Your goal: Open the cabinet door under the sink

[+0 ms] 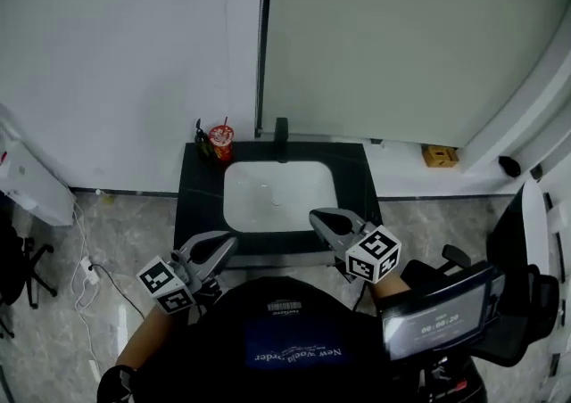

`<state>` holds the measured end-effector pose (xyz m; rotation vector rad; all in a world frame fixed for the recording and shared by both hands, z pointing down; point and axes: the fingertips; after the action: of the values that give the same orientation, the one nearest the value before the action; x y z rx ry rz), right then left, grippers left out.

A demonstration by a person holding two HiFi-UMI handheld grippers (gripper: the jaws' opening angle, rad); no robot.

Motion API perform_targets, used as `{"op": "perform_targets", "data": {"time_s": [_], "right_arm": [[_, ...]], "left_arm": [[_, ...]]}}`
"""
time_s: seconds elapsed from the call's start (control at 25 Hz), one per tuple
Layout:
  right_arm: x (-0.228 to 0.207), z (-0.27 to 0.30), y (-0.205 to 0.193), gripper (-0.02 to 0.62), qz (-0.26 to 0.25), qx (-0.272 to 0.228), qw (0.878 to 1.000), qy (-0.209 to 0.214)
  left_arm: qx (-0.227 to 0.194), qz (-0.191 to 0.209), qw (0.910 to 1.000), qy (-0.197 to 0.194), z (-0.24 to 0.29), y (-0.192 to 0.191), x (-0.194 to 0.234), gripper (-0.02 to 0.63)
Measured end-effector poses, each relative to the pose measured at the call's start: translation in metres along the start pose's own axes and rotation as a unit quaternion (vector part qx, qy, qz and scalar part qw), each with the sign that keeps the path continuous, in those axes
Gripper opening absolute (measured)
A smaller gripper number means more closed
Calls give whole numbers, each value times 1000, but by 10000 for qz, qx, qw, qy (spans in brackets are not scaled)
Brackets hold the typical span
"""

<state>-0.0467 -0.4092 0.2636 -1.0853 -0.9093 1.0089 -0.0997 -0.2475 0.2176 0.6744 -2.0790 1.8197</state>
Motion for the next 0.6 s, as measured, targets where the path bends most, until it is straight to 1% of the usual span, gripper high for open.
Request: {"op": "perform_targets", "data": {"time_s": [0.12,0.24,0.4,0.6], "right_arm": [[-16,6,-3,0,-19,-38,9996,272],[-26,6,-5,0,-13,-113,9990,438],[-49,4,-4,0,-15,-172,9986,500],[-58,-1,-7,0,7,-199,9985,512]], "left_arm": [[-231,99,9992,321,4,-1,4,0],[-398,137,9978,504,7,-6,1,0],[-396,200,9975,548,30,-6,0,0],[-370,222,9975,554,41,-6,-1,0]]}}
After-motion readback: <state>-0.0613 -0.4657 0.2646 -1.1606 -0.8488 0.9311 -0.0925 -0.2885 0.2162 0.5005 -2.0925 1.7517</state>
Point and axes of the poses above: the fingertips, and each gripper's own axes: z forward along the fingers, x to its left, y out of its top, and after that the axes turned 12 degrees about -z, right-handed
